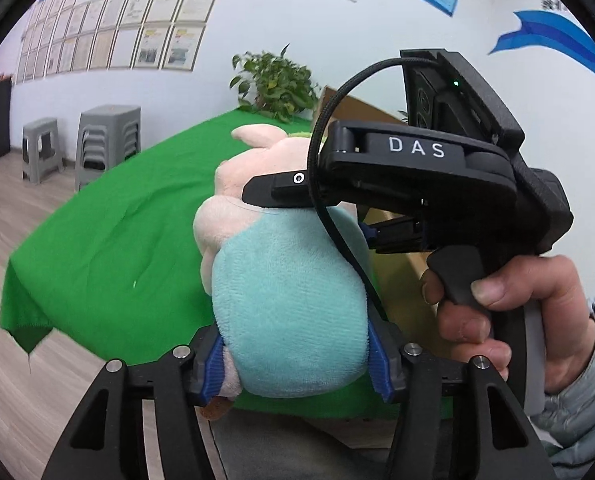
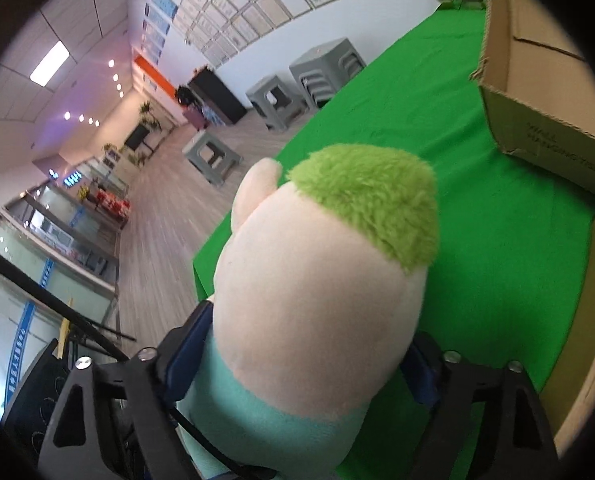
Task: Organize objects
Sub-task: 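Lift the plush pig with the left gripper while the right gripper also grips it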
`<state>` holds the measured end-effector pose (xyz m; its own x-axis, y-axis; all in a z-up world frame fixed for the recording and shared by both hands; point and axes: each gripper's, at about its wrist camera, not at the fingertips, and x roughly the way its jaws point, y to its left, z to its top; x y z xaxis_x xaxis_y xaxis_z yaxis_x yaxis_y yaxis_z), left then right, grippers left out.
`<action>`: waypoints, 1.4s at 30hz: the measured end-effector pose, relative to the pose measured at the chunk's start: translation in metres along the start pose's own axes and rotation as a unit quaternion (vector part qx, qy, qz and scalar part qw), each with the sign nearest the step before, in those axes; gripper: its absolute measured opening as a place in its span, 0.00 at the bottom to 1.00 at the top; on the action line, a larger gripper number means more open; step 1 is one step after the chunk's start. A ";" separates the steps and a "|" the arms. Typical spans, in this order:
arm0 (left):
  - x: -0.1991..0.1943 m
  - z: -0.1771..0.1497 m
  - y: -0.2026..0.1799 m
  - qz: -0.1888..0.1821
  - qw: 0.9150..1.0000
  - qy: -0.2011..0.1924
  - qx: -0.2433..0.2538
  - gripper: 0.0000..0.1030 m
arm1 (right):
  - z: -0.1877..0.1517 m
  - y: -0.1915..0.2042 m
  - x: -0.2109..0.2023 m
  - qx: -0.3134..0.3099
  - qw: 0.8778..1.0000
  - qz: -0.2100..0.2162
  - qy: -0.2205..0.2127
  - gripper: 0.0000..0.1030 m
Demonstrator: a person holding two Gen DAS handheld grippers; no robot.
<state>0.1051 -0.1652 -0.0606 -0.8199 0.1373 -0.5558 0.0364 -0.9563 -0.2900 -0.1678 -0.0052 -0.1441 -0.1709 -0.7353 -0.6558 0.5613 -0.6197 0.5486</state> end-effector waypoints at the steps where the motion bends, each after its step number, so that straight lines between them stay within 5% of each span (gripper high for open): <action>1: -0.002 0.006 -0.009 0.004 1.000 -0.006 0.013 0.52 | 0.002 -0.001 -0.006 0.002 1.000 0.005 -0.011 0.74; 7: -0.001 0.071 -0.076 -0.005 0.992 -0.064 0.105 0.52 | 0.036 -0.007 -0.079 -0.020 0.992 0.024 -0.121 0.68; 13: 0.008 0.159 -0.156 -0.054 0.970 -0.154 0.181 0.52 | 0.102 -0.002 -0.182 -0.078 0.967 -0.004 -0.243 0.67; 18: 0.026 0.212 -0.200 -0.081 0.956 -0.191 0.207 0.52 | 0.146 -0.001 -0.247 -0.126 0.947 -0.035 -0.294 0.67; 26: 0.158 0.280 -0.206 -0.081 0.978 -0.079 0.175 0.52 | 0.233 -0.069 -0.196 -0.055 0.973 -0.055 -0.219 0.67; 42: 0.331 0.197 -0.108 -0.025 0.988 0.061 0.137 0.53 | 0.216 -0.159 -0.070 0.012 0.990 0.007 -0.139 0.67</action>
<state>-0.2826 -0.0676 -0.0602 -0.7406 0.2009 -0.6412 -0.1732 -0.9791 -0.1067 -0.4195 0.0856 -0.0732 -0.3819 -0.7886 -0.4820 0.5456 -0.6133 0.5711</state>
